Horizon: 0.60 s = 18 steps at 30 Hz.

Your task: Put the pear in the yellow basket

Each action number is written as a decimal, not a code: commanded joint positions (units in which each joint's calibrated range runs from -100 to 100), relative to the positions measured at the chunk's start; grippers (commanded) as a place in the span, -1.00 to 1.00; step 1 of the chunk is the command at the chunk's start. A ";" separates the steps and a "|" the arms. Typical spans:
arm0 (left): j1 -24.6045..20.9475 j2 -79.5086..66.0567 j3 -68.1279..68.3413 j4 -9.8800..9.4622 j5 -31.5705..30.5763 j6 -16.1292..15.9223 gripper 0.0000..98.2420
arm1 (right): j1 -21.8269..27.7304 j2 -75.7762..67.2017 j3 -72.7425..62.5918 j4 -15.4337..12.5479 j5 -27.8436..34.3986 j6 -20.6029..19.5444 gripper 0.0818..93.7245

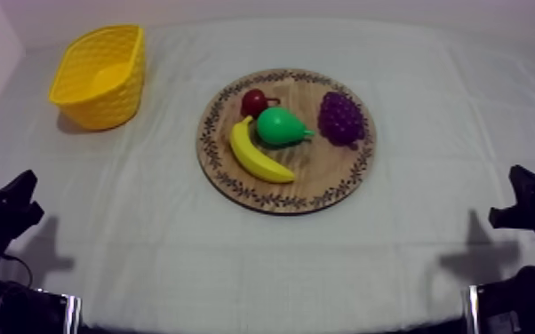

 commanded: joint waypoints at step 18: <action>8.37 13.53 -15.93 -14.57 -13.29 9.84 -1.00 | -0.01 -0.02 0.04 0.00 -0.01 0.00 -0.99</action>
